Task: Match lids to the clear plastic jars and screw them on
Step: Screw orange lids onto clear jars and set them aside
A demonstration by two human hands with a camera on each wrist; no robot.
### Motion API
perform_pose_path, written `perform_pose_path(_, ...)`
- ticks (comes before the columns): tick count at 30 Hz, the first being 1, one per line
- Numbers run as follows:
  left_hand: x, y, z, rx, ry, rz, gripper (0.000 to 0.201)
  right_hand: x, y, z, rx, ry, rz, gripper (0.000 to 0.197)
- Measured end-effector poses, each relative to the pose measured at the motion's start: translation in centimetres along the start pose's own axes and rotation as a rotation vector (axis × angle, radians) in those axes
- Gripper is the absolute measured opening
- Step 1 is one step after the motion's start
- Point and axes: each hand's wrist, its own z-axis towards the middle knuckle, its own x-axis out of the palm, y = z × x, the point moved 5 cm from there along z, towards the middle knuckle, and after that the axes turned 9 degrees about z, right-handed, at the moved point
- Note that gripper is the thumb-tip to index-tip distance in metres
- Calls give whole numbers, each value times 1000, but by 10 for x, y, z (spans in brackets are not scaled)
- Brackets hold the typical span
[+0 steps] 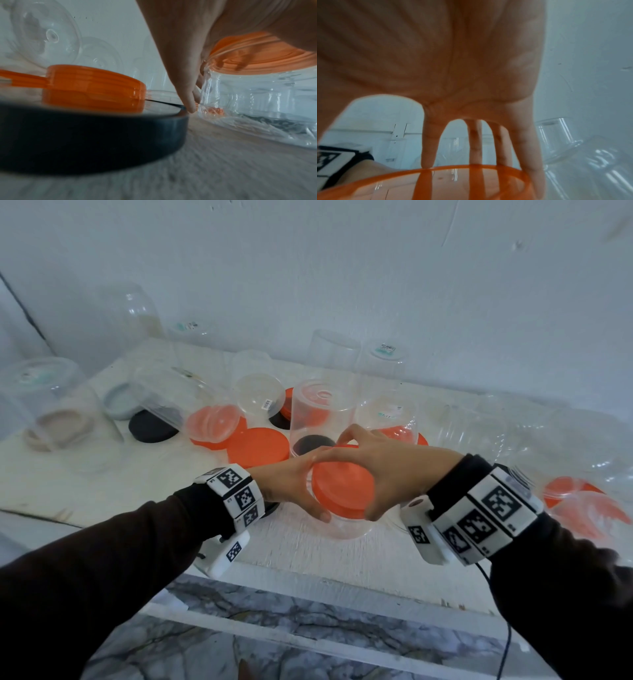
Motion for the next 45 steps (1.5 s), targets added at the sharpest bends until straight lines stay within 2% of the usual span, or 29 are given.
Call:
perform_pose_path(7,0,-3,0,-6,-31,10,102,-1,3,0,136,-164,-118,92)
perform_pose_path(10,-1,-2,-1,-27,-32,10,101,2,3,0,198,-180,-141,94)
perform_pose_path(13,0,-3,0,-12,-29,17,97,5,2,1,198,-101,-146,97)
perform_pose_path(19,1,-2,1,2,-30,9,97,5,2,-4,59,116,-64,100)
perform_pose_path(22,1,-2,2,0,-28,11,95,2,-1,-3,69,27,-113,97)
perform_pose_path(25,1,0,2,-9,-38,13,99,3,4,-2,181,-131,-192,95)
perform_pose_path(27,3,0,2,-11,-26,7,105,4,5,-3,223,-174,-282,99)
perform_pose_path(29,4,1,2,-16,-18,-4,107,4,3,-5,182,-119,-270,97)
perform_pose_path(32,4,1,2,-13,-13,-4,102,1,3,-9,55,92,-44,94)
perform_pose_path(33,4,1,3,-4,-10,0,101,1,4,-9,29,116,-21,94)
perform_pose_path(36,4,1,3,4,-18,8,102,2,4,-5,62,-19,-76,85)
perform_pose_path(38,4,2,3,-3,-17,13,108,2,7,-4,162,-119,-206,88)
perform_pose_path(40,4,2,3,-14,-15,12,113,2,7,-4,205,-158,-312,94)
perform_pose_path(42,4,2,3,-7,-21,18,115,2,6,-5,137,-95,-247,95)
perform_pose_path(45,5,-1,2,26,-1,6,103,4,9,-7,12,110,-64,95)
